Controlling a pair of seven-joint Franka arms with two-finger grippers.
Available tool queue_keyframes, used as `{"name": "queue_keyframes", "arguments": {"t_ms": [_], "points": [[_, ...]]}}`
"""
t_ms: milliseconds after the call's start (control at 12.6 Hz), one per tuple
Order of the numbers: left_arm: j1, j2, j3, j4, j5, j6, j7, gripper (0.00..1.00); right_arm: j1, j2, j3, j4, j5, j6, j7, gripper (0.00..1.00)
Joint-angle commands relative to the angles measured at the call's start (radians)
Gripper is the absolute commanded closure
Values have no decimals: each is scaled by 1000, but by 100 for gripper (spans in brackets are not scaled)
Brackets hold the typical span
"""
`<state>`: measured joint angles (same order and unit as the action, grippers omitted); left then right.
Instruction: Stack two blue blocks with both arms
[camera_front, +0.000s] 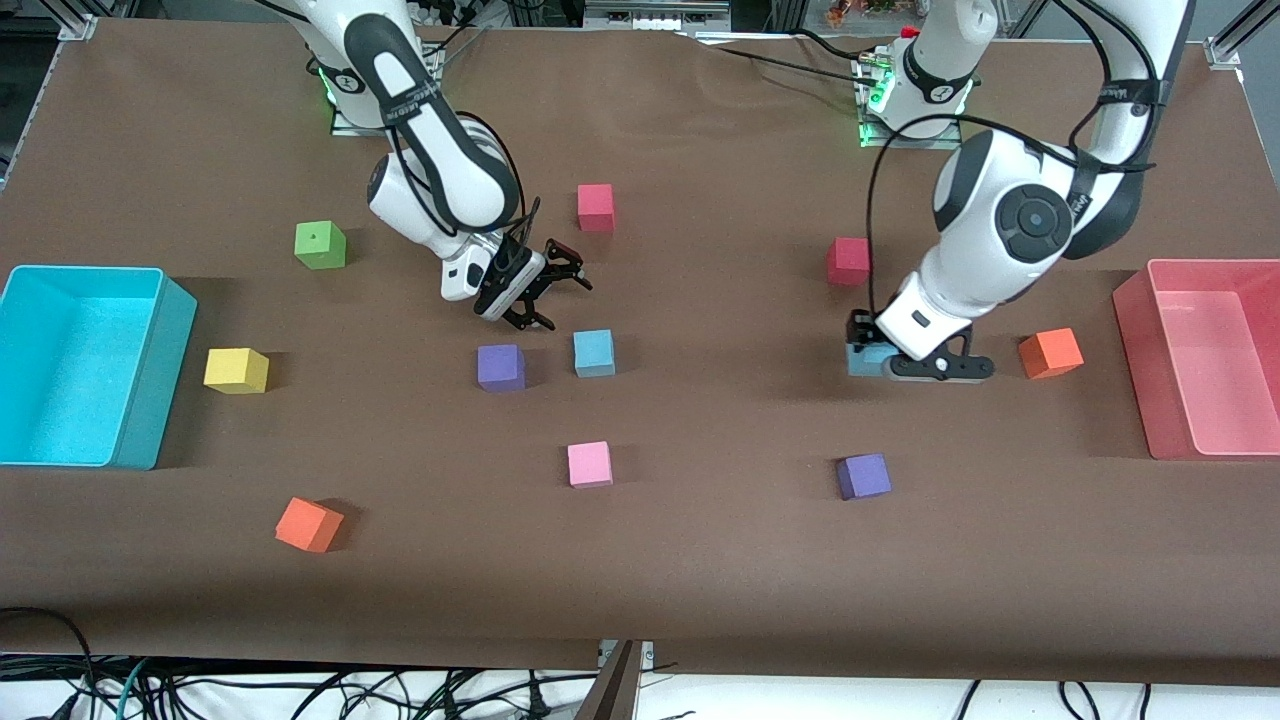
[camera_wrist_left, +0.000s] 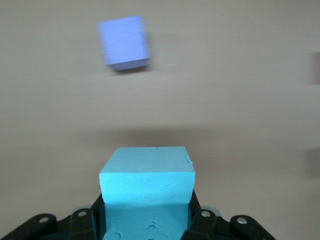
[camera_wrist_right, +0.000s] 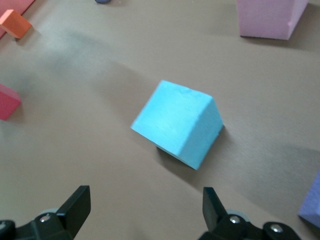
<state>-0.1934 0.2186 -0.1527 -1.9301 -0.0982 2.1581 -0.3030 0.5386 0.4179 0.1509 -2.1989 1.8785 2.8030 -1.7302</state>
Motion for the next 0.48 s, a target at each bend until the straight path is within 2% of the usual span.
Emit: {"name": "queue_keyframes", "arguments": {"t_ms": [0,398], "points": [[-47,40,-56,87,-41,-26,-74,100,4,35,-13,30,170,7,-181,1],[-231,182,-74,218,-38,15,-321,100,29,100,-33,96,297,7,-374,1]]}}
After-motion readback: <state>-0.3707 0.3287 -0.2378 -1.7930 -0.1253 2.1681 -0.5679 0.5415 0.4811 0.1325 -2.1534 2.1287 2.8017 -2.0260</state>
